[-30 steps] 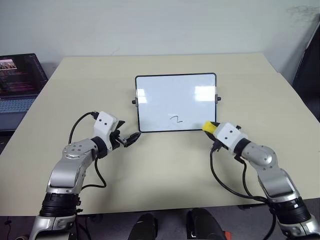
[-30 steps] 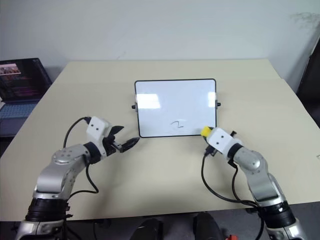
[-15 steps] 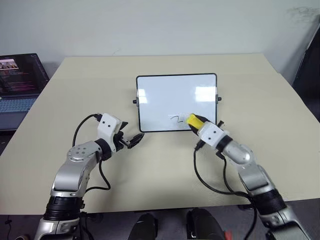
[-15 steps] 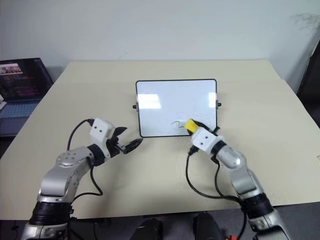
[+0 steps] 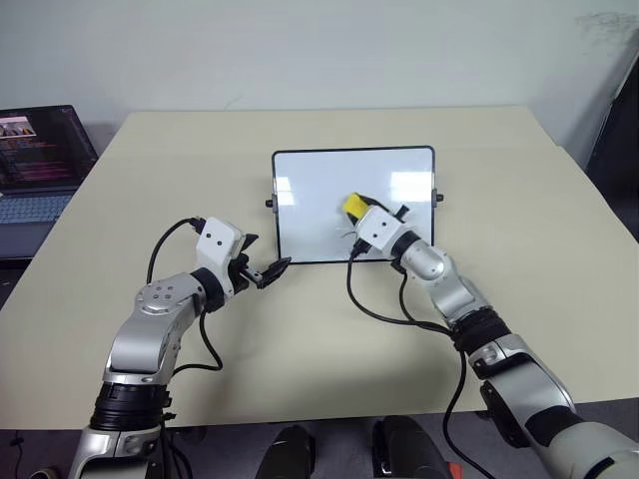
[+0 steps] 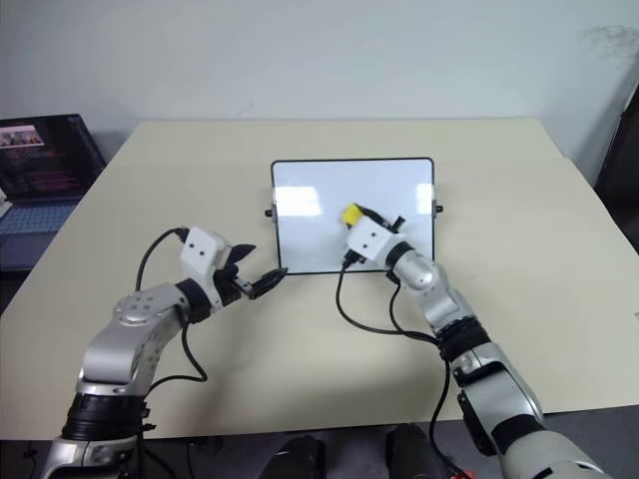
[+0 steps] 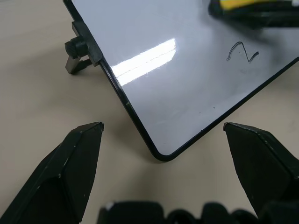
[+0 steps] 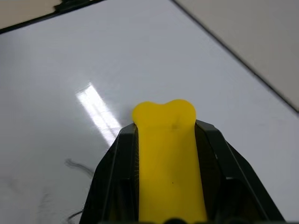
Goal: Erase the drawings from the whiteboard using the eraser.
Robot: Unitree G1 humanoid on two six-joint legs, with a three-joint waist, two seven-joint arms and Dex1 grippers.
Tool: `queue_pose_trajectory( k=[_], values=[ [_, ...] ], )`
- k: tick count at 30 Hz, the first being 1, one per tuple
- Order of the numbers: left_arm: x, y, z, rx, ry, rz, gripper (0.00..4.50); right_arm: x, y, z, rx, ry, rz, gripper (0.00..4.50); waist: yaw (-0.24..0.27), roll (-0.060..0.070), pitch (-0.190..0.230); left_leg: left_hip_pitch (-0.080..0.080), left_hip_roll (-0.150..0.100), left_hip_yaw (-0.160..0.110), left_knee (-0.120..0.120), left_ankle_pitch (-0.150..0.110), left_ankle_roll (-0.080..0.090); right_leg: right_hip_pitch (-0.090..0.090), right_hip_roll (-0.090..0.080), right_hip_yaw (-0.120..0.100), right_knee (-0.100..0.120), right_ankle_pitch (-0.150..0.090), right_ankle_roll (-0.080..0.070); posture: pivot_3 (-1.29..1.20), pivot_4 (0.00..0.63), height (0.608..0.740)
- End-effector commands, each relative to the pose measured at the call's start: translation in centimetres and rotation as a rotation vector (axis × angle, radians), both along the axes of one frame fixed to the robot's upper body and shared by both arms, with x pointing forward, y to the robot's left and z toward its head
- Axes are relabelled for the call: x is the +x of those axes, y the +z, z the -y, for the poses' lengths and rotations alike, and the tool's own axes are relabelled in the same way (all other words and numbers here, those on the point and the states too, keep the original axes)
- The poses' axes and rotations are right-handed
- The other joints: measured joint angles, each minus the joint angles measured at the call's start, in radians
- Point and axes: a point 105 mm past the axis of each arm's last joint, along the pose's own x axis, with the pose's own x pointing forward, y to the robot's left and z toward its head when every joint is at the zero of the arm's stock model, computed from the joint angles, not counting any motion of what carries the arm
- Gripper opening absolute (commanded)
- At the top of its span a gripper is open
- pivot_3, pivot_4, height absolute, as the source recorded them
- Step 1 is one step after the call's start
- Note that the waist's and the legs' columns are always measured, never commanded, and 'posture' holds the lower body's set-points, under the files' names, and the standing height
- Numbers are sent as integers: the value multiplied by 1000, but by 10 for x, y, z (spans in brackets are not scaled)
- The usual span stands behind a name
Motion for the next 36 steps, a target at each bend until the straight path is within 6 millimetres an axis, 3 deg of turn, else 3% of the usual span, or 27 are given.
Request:
queue_pose_trajectory(
  k=[1,8,12,16,19,23,31,36],
  values=[
    [0,11,2,5,-21,47,4500,-5,-16,-11,-61,48,-28,1282,-1,0,0,0,0,0,0,0,0,0,0,0,0,0,0,0,150,740],
    [2,13,3,3,-28,51,4500,-14,-47,-8,-144,70,-91,1282,-4,0,0,2,0,0,1,0,1,1,1,0,5,0,-1,0,150,740],
    [1,12,5,3,-45,42,4500,-2,-28,5,-110,1,-33,1282,-6,0,0,3,0,0,2,1,0,1,1,0,5,0,-1,0,150,740],
    [-5,9,12,1,-104,11,4500,14,2,30,-53,-119,67,1281,0,0,0,3,-1,-1,2,2,0,1,1,0,5,1,-1,0,150,740],
    [-9,7,15,5,-140,-8,4500,20,12,46,-35,-183,108,1281,2,0,0,2,-1,-1,2,2,0,1,1,0,5,1,-1,0,150,740],
    [-13,5,20,5,-174,-24,4500,17,-4,51,-52,-179,68,1281,0,0,0,3,-1,0,1,2,0,1,2,0,5,1,-1,0,150,740],
    [-15,3,24,-3,-207,-37,4500,-14,-50,11,-148,34,-44,1281,-19,-1,-1,4,0,0,1,2,0,2,2,1,5,1,-1,0,150,740],
    [-17,3,25,-1,-225,-46,4500,-14,-62,19,-239,18,-94,1281,-23,-1,-1,6,0,1,2,2,0,3,3,2,6,1,-2,0,150,740]
  ],
)
